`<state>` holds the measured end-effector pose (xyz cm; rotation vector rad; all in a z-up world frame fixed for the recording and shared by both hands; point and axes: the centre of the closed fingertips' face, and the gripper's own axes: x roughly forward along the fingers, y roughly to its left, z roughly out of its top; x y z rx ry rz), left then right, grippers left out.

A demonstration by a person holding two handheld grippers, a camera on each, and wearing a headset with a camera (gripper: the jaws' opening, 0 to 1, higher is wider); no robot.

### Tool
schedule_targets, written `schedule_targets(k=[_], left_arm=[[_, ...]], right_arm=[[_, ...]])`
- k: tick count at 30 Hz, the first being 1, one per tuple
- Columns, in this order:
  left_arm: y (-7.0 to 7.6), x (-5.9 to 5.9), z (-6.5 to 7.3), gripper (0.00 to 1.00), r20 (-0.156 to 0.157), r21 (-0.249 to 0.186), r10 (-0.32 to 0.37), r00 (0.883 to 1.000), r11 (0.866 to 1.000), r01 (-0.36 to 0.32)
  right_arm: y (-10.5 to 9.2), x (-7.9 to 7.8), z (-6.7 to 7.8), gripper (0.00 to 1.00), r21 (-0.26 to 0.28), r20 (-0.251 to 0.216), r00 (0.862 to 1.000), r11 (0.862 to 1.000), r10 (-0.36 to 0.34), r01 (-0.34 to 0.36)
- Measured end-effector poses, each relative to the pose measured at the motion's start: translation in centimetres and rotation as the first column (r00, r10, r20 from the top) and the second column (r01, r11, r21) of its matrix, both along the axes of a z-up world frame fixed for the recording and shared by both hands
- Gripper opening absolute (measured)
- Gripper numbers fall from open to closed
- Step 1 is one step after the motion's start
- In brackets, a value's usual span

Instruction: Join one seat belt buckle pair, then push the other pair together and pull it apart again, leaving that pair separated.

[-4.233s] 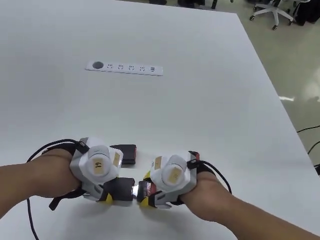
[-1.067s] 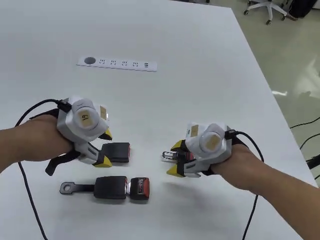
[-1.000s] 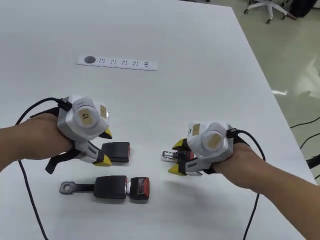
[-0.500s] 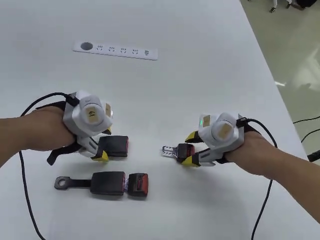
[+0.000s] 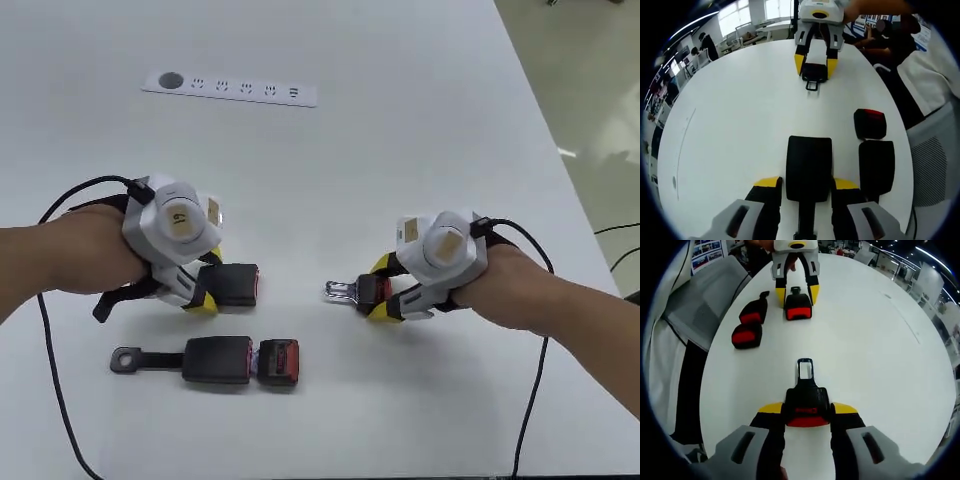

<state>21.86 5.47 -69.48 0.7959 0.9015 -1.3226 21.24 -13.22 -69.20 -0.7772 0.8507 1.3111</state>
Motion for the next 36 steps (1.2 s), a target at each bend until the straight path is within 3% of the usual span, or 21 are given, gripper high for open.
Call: schedule_targets(k=[3,10,19,27,36], left_arm=[[-0.3,-0.7,0.4,0.36,-0.002,-0.002,-0.023,1.0,1.0,0.023],[-0.6,-1.0,0.8,0.36,-0.003,-0.005,-0.016,1.0,1.0,0.016],[-0.5,-0.7,0.6,0.34,-0.009,0.005,-0.017,1.0,1.0,0.017],[-0.2,-0.4,0.2,0.33,-0.011,0.007,-0.013,1.0,1.0,0.013],[-0.2,-0.3,0.0,0.33,-0.012,0.01,-0.008,1.0,1.0,0.009]], right_arm=[[-0.1,0.1,-0.4,0.33,-0.002,0.002,1.0,1.0,-0.002,0.002],[0.4,0.2,-0.5,0.33,-0.004,0.01,1.0,1.0,-0.005,0.005],[3.4,-0.1,0.2,0.33,0.038,0.007,1.0,0.999,-0.011,0.01],[6.6,0.1,-0.1,0.33,0.062,0.013,1.0,0.998,-0.007,0.006],[9.3,-0.1,0.1,0.32,0.049,0.016,1.0,0.999,0.006,-0.007]])
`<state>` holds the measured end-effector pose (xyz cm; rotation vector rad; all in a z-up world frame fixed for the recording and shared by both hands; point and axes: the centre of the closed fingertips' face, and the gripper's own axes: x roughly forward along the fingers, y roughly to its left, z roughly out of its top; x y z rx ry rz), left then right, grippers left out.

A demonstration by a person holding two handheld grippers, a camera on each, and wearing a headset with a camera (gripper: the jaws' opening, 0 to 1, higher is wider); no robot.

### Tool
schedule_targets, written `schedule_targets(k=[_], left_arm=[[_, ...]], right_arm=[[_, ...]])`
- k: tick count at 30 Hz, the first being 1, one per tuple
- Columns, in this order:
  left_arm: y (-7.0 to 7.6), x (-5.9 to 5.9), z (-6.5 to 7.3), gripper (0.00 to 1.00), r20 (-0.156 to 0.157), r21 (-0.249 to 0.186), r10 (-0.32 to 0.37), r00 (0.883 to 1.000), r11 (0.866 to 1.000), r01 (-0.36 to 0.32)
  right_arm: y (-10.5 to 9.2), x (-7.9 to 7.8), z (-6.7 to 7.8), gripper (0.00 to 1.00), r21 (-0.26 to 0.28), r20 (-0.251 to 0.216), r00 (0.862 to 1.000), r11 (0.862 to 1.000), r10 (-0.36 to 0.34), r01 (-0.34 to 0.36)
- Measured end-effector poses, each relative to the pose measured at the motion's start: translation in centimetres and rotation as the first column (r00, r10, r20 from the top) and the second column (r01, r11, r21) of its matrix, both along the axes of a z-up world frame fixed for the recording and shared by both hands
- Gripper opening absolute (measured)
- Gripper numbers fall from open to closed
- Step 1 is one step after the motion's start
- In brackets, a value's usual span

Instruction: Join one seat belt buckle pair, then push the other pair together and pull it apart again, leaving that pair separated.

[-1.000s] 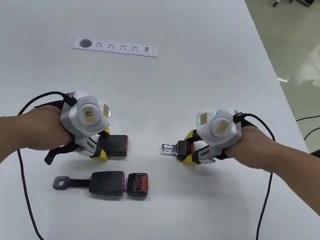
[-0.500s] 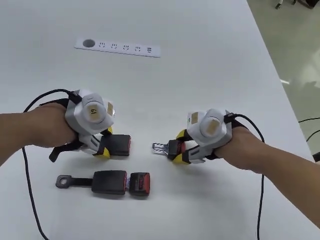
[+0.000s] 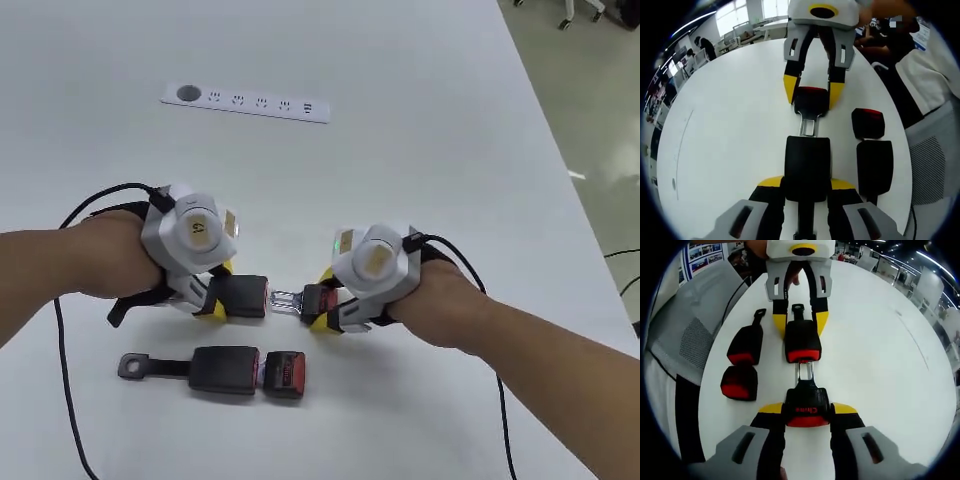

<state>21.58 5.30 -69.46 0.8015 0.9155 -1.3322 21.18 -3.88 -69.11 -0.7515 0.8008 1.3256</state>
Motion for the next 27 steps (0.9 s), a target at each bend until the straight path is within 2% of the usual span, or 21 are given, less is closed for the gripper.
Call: schedule_targets(k=[3,6,13,17,23,25,27], left_arm=[[0.0,0.0,0.0,0.33,0.002,0.003,0.002,1.0,1.0,-0.002],[0.0,-0.1,0.0,0.33,-0.001,0.002,0.008,1.0,1.0,-0.008],[-0.1,-0.1,0.0,0.33,0.003,0.0,0.008,1.0,1.0,-0.008],[0.0,-0.2,0.1,0.33,0.005,-0.004,0.004,1.0,1.0,-0.004],[-0.1,-0.2,0.1,0.32,0.002,-0.001,-0.018,1.0,1.0,0.018],[0.0,-0.2,0.1,0.32,0.003,-0.002,-0.024,1.0,1.0,0.024],[0.0,-0.2,0.1,0.32,0.002,-0.01,-0.021,1.0,1.0,0.021]], right_arm=[[0.4,0.2,0.1,0.32,-0.004,0.023,1.0,1.0,-0.006,0.006],[0.2,0.3,-0.2,0.32,-0.004,0.023,1.0,1.0,-0.017,0.017],[1.0,-0.1,0.2,0.32,-0.016,0.042,0.999,1.0,0.023,-0.022],[1.7,0.0,0.2,0.32,-0.001,0.038,0.999,1.0,0.03,-0.03],[1.7,0.0,0.3,0.31,0.02,0.012,0.999,0.999,0.038,-0.038],[1.7,0.2,-0.1,0.31,0.017,0.013,0.999,0.999,0.041,-0.041],[1.8,0.1,0.2,0.31,0.022,0.012,0.999,0.999,0.037,-0.037]])
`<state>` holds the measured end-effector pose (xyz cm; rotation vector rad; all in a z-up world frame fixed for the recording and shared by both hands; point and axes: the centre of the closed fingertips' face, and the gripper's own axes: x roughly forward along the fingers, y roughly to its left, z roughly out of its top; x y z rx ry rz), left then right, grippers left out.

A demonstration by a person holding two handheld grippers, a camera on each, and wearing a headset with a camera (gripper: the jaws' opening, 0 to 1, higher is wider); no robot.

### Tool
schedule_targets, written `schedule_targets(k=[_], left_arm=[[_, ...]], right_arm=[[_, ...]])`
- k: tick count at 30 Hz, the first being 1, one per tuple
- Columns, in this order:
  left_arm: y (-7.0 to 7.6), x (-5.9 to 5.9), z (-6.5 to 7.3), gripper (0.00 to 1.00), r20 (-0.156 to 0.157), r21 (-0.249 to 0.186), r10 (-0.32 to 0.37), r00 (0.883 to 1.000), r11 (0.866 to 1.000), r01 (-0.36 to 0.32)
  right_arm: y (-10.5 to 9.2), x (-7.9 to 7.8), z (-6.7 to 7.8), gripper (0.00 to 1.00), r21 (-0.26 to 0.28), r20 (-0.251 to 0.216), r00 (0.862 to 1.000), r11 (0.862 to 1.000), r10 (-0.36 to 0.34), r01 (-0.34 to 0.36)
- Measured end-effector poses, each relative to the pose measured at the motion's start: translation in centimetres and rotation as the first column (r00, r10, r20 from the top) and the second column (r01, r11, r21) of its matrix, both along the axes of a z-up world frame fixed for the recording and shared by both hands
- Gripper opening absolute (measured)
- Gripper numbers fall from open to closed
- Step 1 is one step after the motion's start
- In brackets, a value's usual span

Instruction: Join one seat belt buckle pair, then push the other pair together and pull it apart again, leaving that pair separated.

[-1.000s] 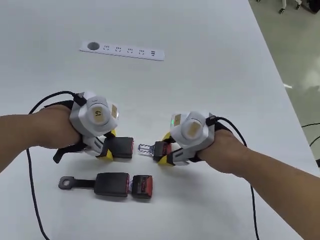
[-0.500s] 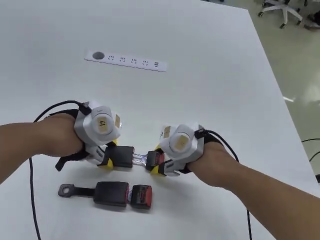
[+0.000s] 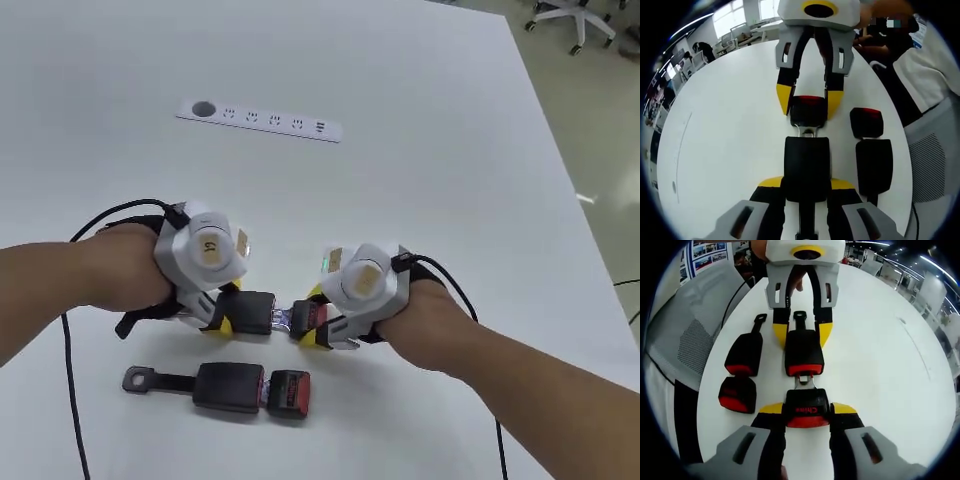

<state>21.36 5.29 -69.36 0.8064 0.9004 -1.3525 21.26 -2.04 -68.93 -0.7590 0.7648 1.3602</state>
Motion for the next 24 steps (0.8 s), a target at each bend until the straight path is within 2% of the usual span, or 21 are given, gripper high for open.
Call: schedule_targets(k=[2,6,24], left_arm=[[0.0,0.0,0.0,0.32,0.0,-0.007,0.003,1.0,1.0,-0.003],[0.0,0.0,0.0,0.32,0.002,-0.003,0.0,1.0,1.0,0.0],[-0.6,-0.6,0.8,0.31,0.006,-0.004,-0.016,1.0,1.0,0.016]], right_arm=[[0.0,0.3,-0.4,0.31,0.003,-0.004,1.0,1.0,-0.003,0.003],[0.2,0.0,0.1,0.3,-0.002,0.001,1.0,1.0,0.012,-0.012],[1.7,0.0,-0.1,0.3,0.01,0.001,1.0,1.0,0.01,-0.01]])
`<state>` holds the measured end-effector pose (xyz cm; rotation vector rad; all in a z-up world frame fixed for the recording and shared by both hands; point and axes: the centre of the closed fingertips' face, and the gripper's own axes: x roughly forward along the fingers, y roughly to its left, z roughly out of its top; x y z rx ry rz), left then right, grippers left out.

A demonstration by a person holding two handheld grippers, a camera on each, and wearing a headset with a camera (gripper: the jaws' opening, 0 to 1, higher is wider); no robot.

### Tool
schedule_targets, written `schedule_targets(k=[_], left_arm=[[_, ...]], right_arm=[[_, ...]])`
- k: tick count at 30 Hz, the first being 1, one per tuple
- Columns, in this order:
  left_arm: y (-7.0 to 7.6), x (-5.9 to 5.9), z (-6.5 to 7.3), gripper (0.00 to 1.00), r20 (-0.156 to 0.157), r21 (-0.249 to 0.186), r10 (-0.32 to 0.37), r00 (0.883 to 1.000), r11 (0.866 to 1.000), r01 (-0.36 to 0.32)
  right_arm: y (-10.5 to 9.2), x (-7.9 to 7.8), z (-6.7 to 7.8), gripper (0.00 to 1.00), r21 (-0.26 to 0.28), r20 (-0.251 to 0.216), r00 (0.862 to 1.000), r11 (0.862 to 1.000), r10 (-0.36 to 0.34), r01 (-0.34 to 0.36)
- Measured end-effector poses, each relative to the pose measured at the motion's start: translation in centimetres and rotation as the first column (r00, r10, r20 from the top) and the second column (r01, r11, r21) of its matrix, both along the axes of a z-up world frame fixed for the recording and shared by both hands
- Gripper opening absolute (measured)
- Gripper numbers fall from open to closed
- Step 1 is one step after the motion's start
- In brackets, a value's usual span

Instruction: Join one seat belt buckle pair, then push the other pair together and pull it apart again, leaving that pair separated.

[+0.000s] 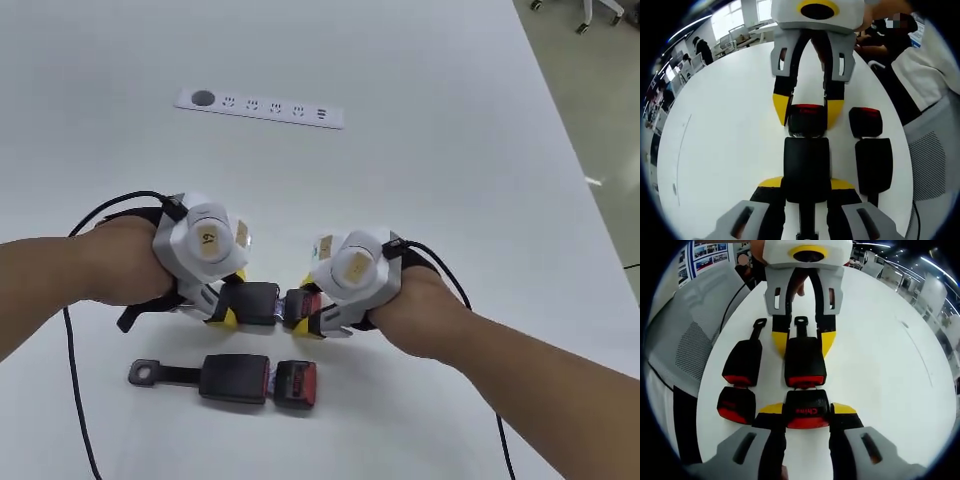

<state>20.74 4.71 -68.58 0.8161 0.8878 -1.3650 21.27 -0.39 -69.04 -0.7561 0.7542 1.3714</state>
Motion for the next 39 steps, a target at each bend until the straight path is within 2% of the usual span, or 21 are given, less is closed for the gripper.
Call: schedule_targets(k=[2,4,6,8,10,14,18,20,22,28,31,37,39], left_arm=[[0.0,0.0,0.0,0.31,0.001,0.0,0.002,1.0,1.0,-0.002],[0.0,0.0,0.0,0.31,0.0,-0.003,0.001,1.0,1.0,-0.001],[0.0,0.0,0.0,0.31,-0.001,-0.002,-0.001,1.0,1.0,0.001],[0.1,0.0,0.0,0.31,-0.001,-0.001,-0.001,1.0,1.0,0.001],[0.1,0.0,0.0,0.31,-0.001,0.0,-0.001,1.0,1.0,0.001],[0.2,0.1,-0.1,0.31,-0.001,0.005,-0.001,1.0,1.0,0.001],[0.2,0.2,-0.2,0.31,-0.002,-0.001,0.001,1.0,1.0,-0.001],[0.2,0.2,-0.2,0.31,-0.003,-0.005,0.001,1.0,1.0,-0.001],[0.2,0.2,-0.2,0.31,-0.003,-0.004,0.001,1.0,1.0,-0.001],[0.2,0.1,-0.1,0.31,-0.002,-0.004,0.004,1.0,1.0,-0.004],[0.2,0.2,-0.2,0.31,-0.002,-0.002,0.003,1.0,1.0,-0.003],[0.2,0.2,-0.2,0.32,-0.002,-0.002,-0.001,1.0,1.0,0.001],[0.3,0.4,-0.3,0.32,-0.002,-0.004,0.004,1.0,1.0,-0.004]], right_arm=[[-0.2,0.1,-0.2,0.3,-0.002,-0.001,1.0,1.0,-0.001,0.001],[-0.2,-0.1,0.3,0.3,0.0,-0.002,1.0,1.0,-0.002,0.002],[-0.1,0.1,-0.2,0.3,-0.002,-0.003,1.0,1.0,-0.003,0.003],[-0.1,-0.1,0.3,0.3,-0.002,-0.002,1.0,1.0,-0.002,0.002],[-0.1,0.1,-0.2,0.3,-0.002,-0.002,1.0,1.0,-0.004,0.004],[-0.1,0.2,-0.2,0.3,-0.005,-0.004,1.0,1.0,-0.002,0.002],[-0.2,-0.2,0.3,0.3,-0.008,-0.002,1.0,1.0,-0.001,0.001],[-0.2,0.1,-0.2,0.31,-0.008,0.0,1.0,1.0,0.002,-0.002],[-0.2,-0.2,0.1,0.31,-0.006,-0.001,1.0,1.0,0.001,-0.001],[-1.4,0.1,-0.1,0.31,-0.014,-0.001,1.0,1.0,-0.004,0.004],[-2.0,-0.3,0.4,0.31,-0.012,-0.004,1.0,1.0,-0.009,0.009],[-2.0,-0.2,0.1,0.32,-0.011,0.006,1.0,1.0,0.007,-0.006],[-2.5,-0.2,0.1,0.32,-0.013,0.009,1.0,1.0,0.007,-0.007]])
